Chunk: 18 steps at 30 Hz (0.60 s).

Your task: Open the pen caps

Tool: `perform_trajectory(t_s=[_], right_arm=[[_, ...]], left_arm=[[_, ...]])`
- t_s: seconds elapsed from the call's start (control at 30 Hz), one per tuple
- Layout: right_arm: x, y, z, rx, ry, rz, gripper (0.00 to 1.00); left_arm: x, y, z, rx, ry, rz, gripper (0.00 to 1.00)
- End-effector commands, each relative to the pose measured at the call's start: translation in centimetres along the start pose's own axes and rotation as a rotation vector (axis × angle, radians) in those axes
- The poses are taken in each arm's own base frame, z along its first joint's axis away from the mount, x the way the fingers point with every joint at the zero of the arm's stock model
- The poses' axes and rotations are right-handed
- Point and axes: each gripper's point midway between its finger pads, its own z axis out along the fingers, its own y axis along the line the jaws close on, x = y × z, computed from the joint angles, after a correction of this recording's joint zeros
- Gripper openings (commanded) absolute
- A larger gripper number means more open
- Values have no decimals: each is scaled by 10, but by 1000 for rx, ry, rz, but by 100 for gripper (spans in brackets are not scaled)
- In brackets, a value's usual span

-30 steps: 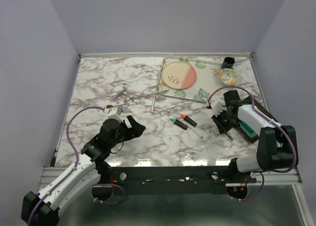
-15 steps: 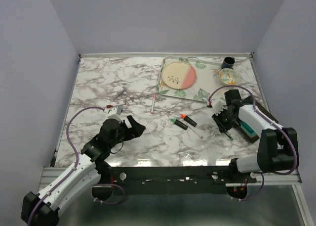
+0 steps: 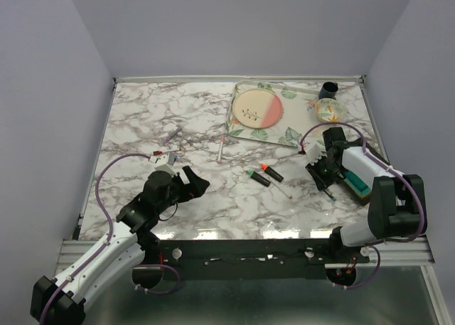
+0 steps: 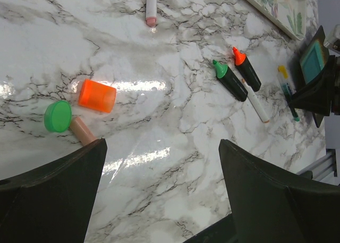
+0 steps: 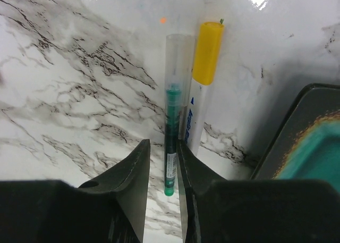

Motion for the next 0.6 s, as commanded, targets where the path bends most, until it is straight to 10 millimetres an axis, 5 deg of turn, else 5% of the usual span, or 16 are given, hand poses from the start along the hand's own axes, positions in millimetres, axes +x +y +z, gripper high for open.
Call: perform_trajectory(t_s=[0.0, 0.37, 0.57], right_arm=[[1, -7, 5, 10, 10, -14, 34], [8, -4, 14, -10, 45, -20, 33], [13, 5, 22, -47, 66, -20, 17]], left_arm=[[0, -1, 0, 18, -2, 13, 95], [-1, -2, 0, 18, -4, 12, 95], [1, -25, 0, 136, 11, -36, 96]])
